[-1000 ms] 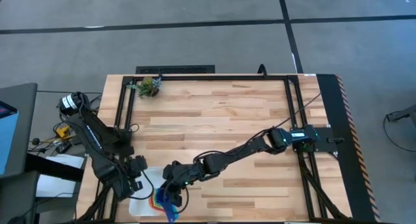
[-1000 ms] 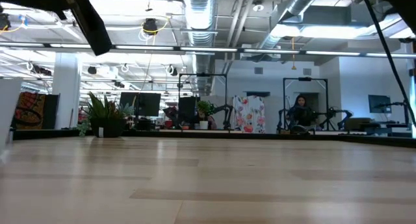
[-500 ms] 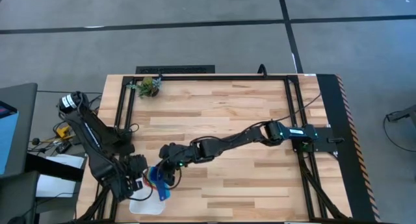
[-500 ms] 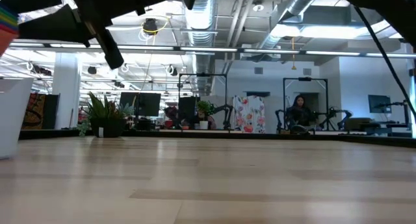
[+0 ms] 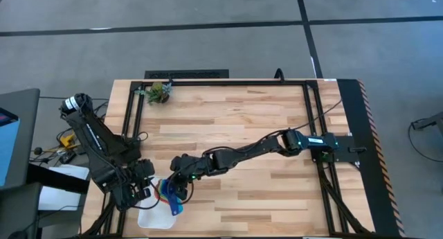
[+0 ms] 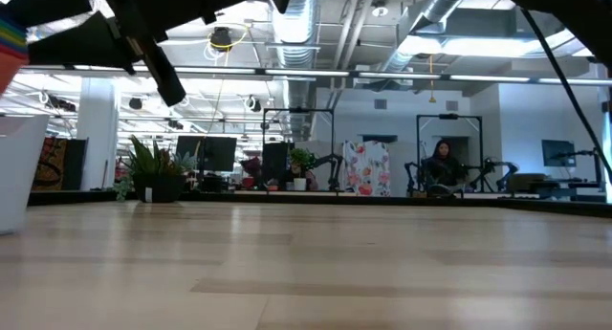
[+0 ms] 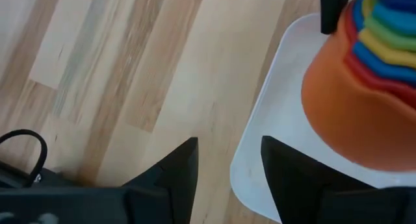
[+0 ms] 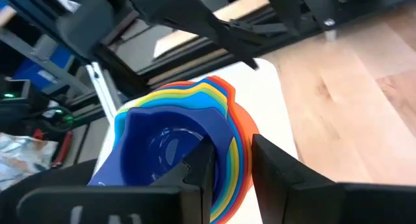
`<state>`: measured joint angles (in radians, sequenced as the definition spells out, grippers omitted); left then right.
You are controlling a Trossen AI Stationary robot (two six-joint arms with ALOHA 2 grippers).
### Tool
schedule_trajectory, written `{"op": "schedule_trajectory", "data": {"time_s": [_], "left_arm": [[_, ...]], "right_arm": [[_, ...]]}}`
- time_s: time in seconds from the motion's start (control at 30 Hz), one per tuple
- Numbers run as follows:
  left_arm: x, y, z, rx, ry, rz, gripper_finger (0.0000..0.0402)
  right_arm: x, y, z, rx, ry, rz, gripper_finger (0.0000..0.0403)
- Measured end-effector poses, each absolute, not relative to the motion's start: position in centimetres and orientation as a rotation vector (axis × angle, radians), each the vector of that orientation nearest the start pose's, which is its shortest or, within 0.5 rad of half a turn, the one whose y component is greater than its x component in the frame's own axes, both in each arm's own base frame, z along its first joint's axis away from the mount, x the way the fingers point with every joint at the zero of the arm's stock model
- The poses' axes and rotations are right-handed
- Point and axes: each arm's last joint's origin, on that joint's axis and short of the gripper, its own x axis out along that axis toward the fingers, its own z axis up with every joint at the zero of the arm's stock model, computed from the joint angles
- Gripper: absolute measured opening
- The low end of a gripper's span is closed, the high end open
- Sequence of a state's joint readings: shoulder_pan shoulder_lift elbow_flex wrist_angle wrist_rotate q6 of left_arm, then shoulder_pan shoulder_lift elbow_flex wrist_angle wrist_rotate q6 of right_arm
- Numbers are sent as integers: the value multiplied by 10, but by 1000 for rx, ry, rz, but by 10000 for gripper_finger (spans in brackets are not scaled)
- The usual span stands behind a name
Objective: Nest measuring cups in basket
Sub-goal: Put the nested measuring cups into the white bin
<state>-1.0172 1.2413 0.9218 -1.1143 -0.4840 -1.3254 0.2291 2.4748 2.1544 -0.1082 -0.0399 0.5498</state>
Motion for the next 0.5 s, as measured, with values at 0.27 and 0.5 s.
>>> {"op": "schedule_trajectory", "data": {"time_s": [0.27, 0.5], "left_arm": [[116, -162, 242, -198, 1052, 282, 158], [116, -162, 242, -180, 1036, 281, 158]], "right_arm": [[549, 136, 204, 448, 505, 114, 102], [546, 139, 199, 395, 551, 116, 102]]}}
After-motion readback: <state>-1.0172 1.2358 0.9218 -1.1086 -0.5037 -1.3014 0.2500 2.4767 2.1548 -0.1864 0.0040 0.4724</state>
